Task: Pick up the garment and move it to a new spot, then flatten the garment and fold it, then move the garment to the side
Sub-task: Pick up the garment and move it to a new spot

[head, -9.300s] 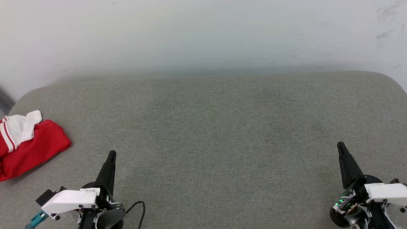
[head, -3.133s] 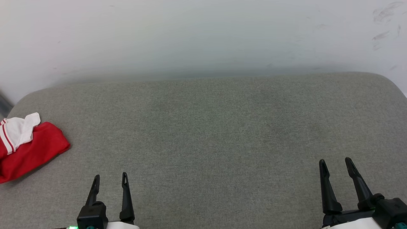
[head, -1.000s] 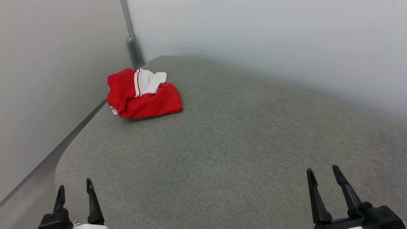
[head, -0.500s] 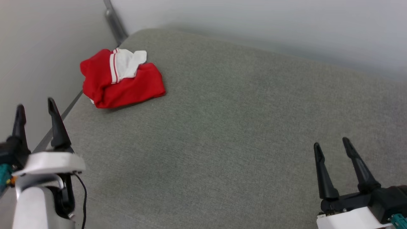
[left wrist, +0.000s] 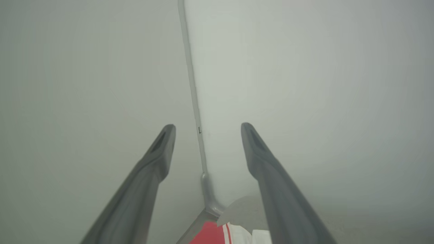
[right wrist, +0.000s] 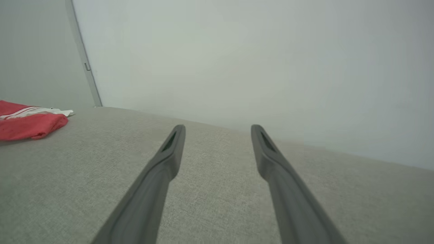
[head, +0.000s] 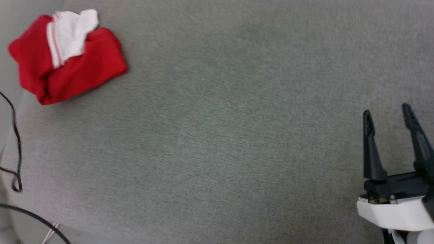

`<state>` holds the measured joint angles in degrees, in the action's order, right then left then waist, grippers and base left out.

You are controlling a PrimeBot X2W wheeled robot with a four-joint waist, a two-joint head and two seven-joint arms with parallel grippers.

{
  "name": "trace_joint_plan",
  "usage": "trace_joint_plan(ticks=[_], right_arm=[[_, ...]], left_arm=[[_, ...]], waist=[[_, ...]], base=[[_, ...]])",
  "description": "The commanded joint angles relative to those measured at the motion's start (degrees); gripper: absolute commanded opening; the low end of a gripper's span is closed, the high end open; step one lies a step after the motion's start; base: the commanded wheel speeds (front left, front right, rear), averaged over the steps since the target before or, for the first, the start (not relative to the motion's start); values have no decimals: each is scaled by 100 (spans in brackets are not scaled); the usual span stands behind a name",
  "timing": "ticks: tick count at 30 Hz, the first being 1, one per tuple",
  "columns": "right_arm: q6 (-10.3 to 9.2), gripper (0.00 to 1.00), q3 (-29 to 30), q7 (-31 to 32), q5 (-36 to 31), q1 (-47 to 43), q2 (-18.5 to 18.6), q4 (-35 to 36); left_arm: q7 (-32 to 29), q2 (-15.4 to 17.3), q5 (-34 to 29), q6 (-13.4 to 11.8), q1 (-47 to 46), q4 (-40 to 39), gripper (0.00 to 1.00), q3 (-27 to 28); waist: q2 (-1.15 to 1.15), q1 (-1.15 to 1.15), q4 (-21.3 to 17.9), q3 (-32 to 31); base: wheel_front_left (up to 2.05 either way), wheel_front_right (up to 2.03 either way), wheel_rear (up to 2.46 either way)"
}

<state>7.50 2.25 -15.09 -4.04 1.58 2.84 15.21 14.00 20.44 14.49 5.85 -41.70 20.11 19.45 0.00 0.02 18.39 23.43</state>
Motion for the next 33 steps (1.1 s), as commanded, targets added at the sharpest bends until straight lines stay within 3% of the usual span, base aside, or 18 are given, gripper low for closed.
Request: trace_joint_plan(ticks=[1,7,12,21,26,33], right_arm=[[-2,100,-6,-12,-37,132,7,87],[-2,100,19,-12,-151,285,7,373],[-2,100,-19,-13,-244,395,7,559],[-2,100,-63,-13,-392,541,7,880],[-2,100,-65,-13,-488,573,7,995],[-2,100,-57,-12,-561,591,7,1069]], left_arm=[[-125,221,96,58,-247,224,100,15],[-706,1065,679,148,-1078,1167,100,-336],[-1192,1592,1621,151,-1409,1593,100,-987],[-3121,2363,3336,152,-1452,1919,100,-2234],[-4002,2499,3968,153,-1420,1994,100,-2784],[-5204,2366,4747,153,-1229,2154,100,-3374]], waist=[[0,-2,-238,365],[0,-2,-331,803],[0,-2,-392,1099],[0,-2,-485,1504],[0,-2,-518,1735],[0,-2,-566,1936]], base=[[0,0,0],[0,0,0],[0,0,0],[0,0,0],[0,0,0],[0,0,0]])
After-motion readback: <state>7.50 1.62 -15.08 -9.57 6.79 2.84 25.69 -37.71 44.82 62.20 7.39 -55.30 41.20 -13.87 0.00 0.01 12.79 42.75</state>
